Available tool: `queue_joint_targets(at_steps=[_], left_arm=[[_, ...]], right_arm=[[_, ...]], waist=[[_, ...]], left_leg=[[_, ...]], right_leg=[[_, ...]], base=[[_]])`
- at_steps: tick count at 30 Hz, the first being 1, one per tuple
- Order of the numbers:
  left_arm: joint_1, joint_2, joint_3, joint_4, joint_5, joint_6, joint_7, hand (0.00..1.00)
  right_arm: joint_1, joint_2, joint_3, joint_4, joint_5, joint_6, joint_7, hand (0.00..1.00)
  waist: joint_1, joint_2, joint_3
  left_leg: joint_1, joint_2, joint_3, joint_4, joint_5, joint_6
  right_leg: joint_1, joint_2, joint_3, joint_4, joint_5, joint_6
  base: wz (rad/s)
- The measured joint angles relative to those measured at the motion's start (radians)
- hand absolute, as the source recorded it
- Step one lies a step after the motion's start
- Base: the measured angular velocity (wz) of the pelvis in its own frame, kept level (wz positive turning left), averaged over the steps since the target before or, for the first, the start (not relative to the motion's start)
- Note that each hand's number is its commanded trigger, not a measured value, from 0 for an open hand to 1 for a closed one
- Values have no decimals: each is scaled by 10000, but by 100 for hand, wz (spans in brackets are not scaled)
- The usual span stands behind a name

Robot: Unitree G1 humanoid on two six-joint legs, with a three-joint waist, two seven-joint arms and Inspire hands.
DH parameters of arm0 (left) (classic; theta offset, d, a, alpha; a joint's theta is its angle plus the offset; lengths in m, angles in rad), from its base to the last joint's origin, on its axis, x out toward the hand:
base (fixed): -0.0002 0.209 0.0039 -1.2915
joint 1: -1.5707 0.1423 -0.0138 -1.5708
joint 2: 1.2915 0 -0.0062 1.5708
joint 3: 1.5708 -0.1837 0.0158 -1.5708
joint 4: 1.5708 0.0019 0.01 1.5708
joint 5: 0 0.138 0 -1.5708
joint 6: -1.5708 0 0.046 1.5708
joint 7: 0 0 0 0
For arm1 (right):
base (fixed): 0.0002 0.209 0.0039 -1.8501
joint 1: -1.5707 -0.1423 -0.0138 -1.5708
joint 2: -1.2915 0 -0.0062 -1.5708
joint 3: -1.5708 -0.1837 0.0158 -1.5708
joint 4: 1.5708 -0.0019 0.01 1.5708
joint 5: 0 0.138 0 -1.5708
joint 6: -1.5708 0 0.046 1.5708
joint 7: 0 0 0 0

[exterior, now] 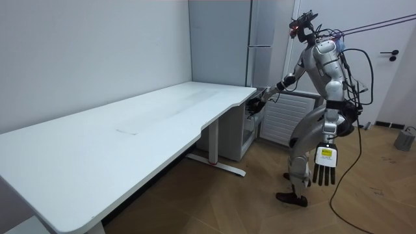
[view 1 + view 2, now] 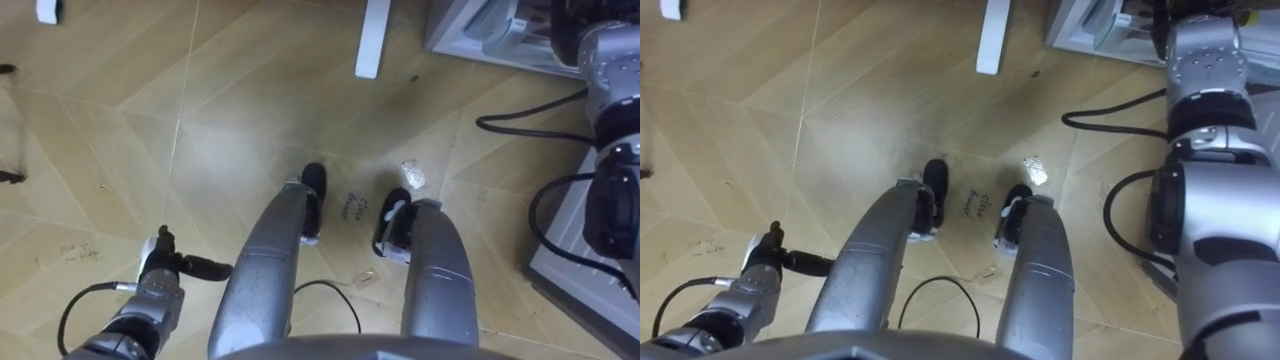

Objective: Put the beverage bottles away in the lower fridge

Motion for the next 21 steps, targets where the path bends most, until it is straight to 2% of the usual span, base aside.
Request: queue_joint_targets(at_steps=[11,21], left_arm=[[3,9,-479,0,-3,-2,-7,0],[3,11,-471,-17,-2,-5,-58,0]], right_arm=[[1,-45,292,5,5,10,16,0],[6,-47,351,48,4,13,72,0]], waist=[[-47,-9,6],[-51,-12,10]], left_leg=[[-9,4,0,8,-1,3],[22,21,10,-14,-7,12]], right_leg=[[2,-68,-74,-10,1,-5],[48,-46,-73,-58,0,-14]], base=[[0],[0]])
